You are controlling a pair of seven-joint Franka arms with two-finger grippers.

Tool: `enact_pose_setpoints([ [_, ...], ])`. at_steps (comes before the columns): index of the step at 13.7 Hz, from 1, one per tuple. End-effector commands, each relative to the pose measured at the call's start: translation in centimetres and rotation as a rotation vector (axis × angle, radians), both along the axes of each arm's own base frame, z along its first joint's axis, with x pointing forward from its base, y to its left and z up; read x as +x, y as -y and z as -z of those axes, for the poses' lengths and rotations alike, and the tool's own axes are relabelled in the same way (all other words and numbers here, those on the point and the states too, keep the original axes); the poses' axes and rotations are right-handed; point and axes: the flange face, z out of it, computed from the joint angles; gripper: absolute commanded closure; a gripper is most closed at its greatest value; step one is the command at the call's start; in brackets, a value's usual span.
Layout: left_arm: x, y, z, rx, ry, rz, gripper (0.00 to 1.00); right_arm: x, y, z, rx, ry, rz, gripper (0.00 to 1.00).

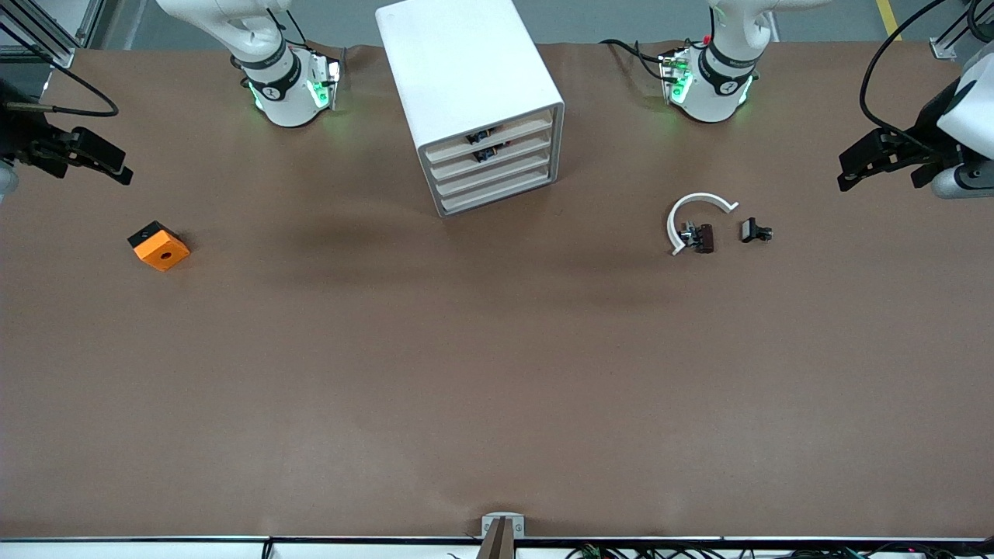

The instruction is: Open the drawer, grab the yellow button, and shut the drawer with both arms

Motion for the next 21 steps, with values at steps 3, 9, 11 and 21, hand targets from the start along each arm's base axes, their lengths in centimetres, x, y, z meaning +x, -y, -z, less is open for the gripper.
enact_pose_setpoints([
  [3, 0.3, -0.3, -0.5, 0.003, 0.0, 0.0, 0.0, 0.1, 0.0, -0.2, -0.016, -0.005, -0.002, 0.0],
  [9, 6.1, 0.3, 3.3, -0.023, -0.018, -0.015, 0.0, 0.1, -0.2, -0.4, -0.016, 0.002, -0.002, 0.0],
  [11, 8.0, 1.1, 5.3, -0.044, -0.021, -0.062, 0.0, 0.2, -0.1, -0.3, -0.015, 0.003, -0.001, 0.0],
  [21, 10.1, 9.4, 13.8, -0.198, -0.23, -0.477, 0.0, 0.6, 0.1, -0.5, -0.012, 0.016, -0.01, 0.0],
])
